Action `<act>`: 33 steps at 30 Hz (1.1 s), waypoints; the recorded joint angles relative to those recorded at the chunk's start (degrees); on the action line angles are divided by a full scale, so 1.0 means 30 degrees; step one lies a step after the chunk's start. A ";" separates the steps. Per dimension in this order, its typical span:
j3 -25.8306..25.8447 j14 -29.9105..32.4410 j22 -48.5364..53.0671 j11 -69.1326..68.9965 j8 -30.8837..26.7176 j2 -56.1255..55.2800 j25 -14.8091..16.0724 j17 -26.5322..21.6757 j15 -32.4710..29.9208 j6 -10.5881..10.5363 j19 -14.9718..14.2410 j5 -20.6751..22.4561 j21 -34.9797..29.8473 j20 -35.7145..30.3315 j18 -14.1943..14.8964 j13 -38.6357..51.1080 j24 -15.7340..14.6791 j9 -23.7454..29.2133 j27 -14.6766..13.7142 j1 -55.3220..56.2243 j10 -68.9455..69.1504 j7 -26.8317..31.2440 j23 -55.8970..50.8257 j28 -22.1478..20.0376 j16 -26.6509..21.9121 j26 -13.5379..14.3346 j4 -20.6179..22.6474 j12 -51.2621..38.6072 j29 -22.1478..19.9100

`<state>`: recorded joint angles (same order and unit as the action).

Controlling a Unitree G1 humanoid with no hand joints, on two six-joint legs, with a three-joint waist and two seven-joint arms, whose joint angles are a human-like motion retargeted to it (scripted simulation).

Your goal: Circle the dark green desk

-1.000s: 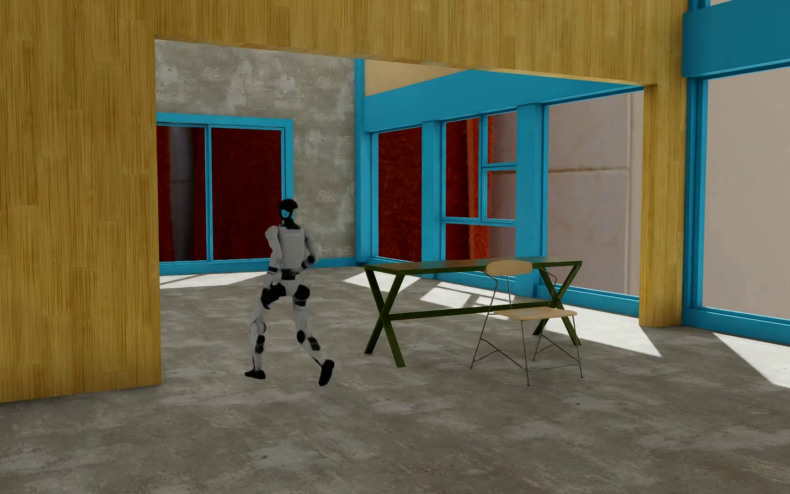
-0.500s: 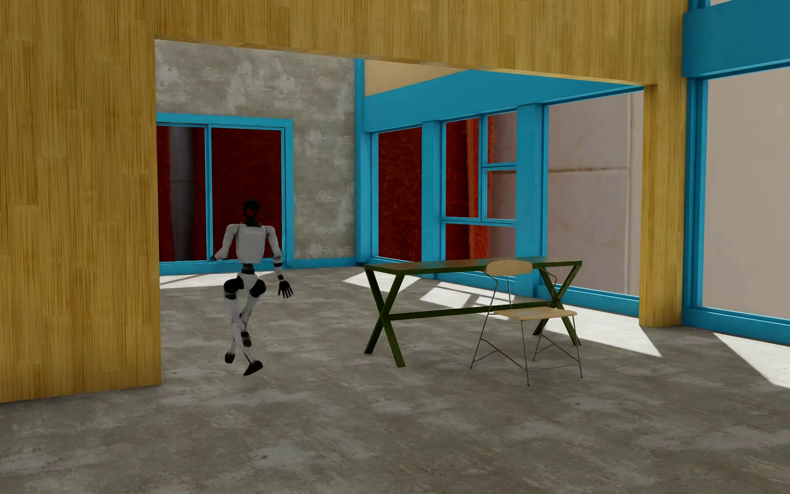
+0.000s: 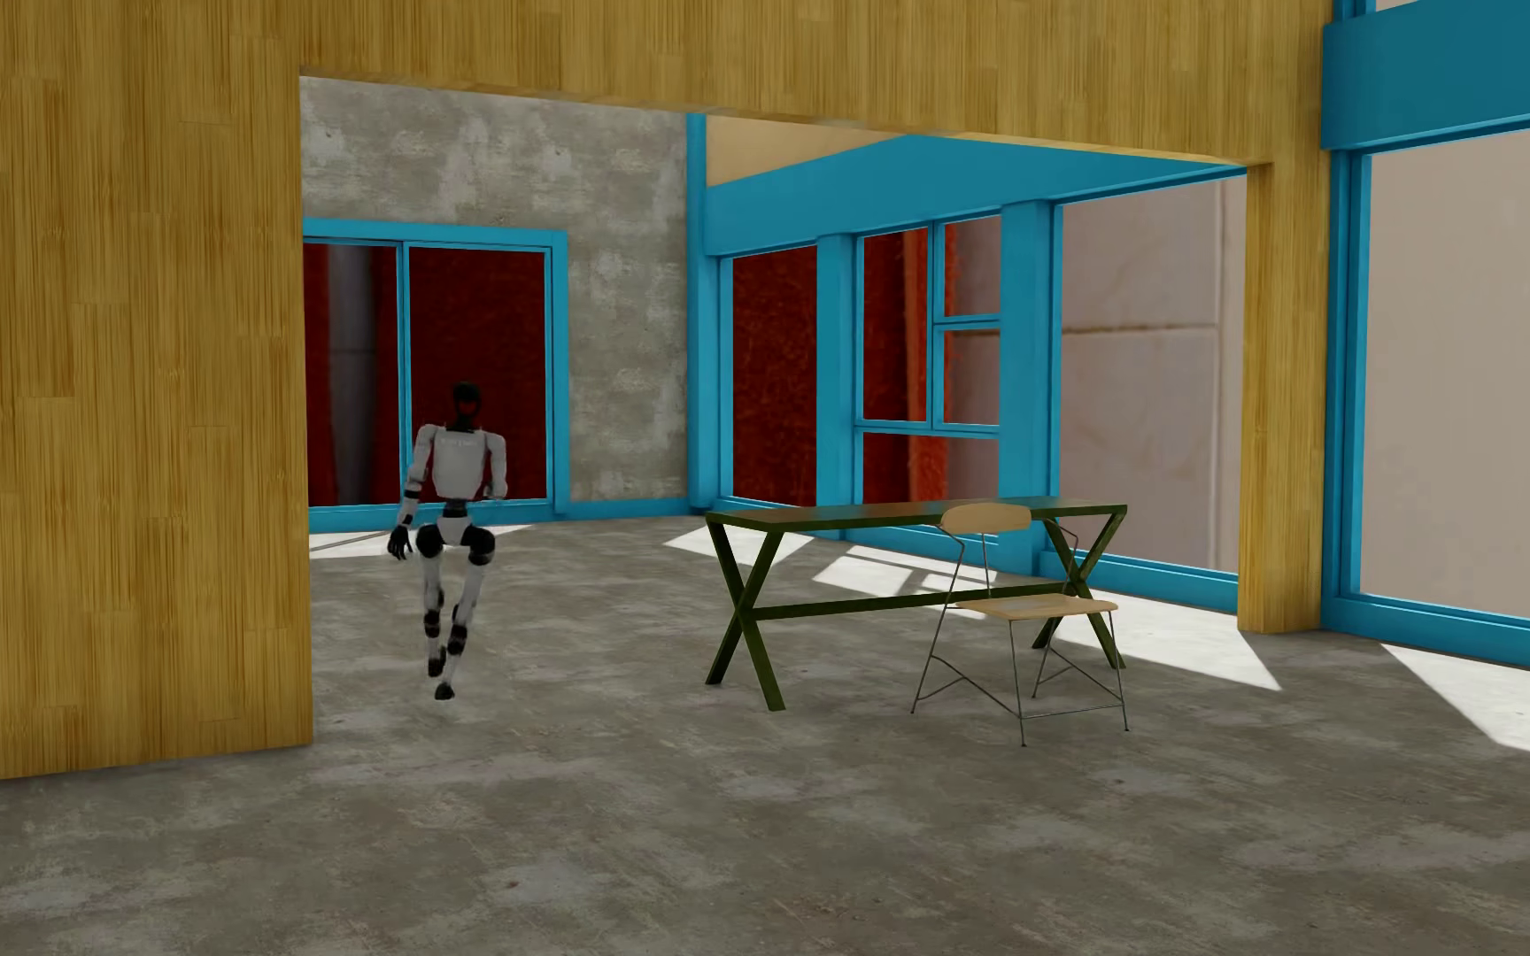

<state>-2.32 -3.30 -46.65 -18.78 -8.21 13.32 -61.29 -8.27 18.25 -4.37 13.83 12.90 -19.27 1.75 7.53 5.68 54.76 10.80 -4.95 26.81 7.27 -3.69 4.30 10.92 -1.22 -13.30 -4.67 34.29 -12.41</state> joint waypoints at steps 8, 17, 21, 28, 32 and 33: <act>0.0296 -0.2365 0.1243 -1.9452 0.5089 -0.7765 -0.2233 0.1295 -0.6935 0.1577 -0.5418 -0.5690 0.2570 0.1736 -0.1288 -0.3242 -0.0113 0.0329 0.7777 -0.3888 0.8783 -0.1628 0.9199 -0.2205 -0.0657 -0.0775 -0.0300 -0.5607 0.3811; 0.2709 -0.6349 0.9194 0.4017 0.9716 -1.3975 -0.1278 -0.1902 -0.5571 0.2001 -0.4936 -0.5670 0.7319 0.1369 0.0683 -0.9247 -0.5137 0.0095 0.7395 -1.4382 0.2990 -0.5457 1.4241 -0.5495 -0.3684 0.2267 -0.0196 -1.0753 0.7084; 0.2837 -0.1198 0.8926 -0.0891 1.1024 -1.3135 -0.1560 -0.0131 -0.8523 0.1267 0.0056 -0.4765 0.9168 0.1960 -0.0120 -0.9222 -0.4302 0.0275 0.8561 -1.5078 1.0123 -0.6209 1.3507 -0.4327 -0.3299 0.0766 -0.2105 -0.8501 0.5859; 0.1178 0.0126 0.3046 -0.0241 0.6497 -0.6472 -0.1079 0.4072 -0.3741 0.0201 -0.0405 -0.0353 0.6179 -0.0219 -0.2765 -0.3022 0.0368 0.0427 0.5999 -0.1333 2.3217 -0.0236 1.2352 0.0120 -0.0904 -0.0126 -0.3835 -0.4745 0.2146; 0.0046 0.0401 0.3461 0.0444 0.3282 -0.2792 0.5104 0.3482 -0.1181 -0.0097 -0.0849 0.0412 0.0581 0.0044 -0.2675 -0.1884 -0.0503 0.0266 -0.1073 0.0704 0.9285 -0.2110 0.2585 -0.0438 0.0125 0.1123 -0.3718 -0.2614 0.2579; -0.0040 0.0446 0.3329 0.0849 0.2873 -0.1764 0.8460 0.3311 -0.0634 -0.0142 -0.0945 0.0278 -0.0762 -0.0111 -0.2073 -0.1854 -0.0462 0.0224 -0.2092 0.0243 0.4101 -0.1879 -0.0377 -0.0361 0.0205 0.1122 -0.2340 -0.2354 0.2670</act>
<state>-2.44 -1.96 -36.66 -16.23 0.41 8.03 -35.91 1.67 16.34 -4.79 11.00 13.73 -21.56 1.42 1.31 0.12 53.38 11.47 -11.23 27.54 19.58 -9.33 3.17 9.84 -0.60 -9.93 -11.69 27.23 -4.40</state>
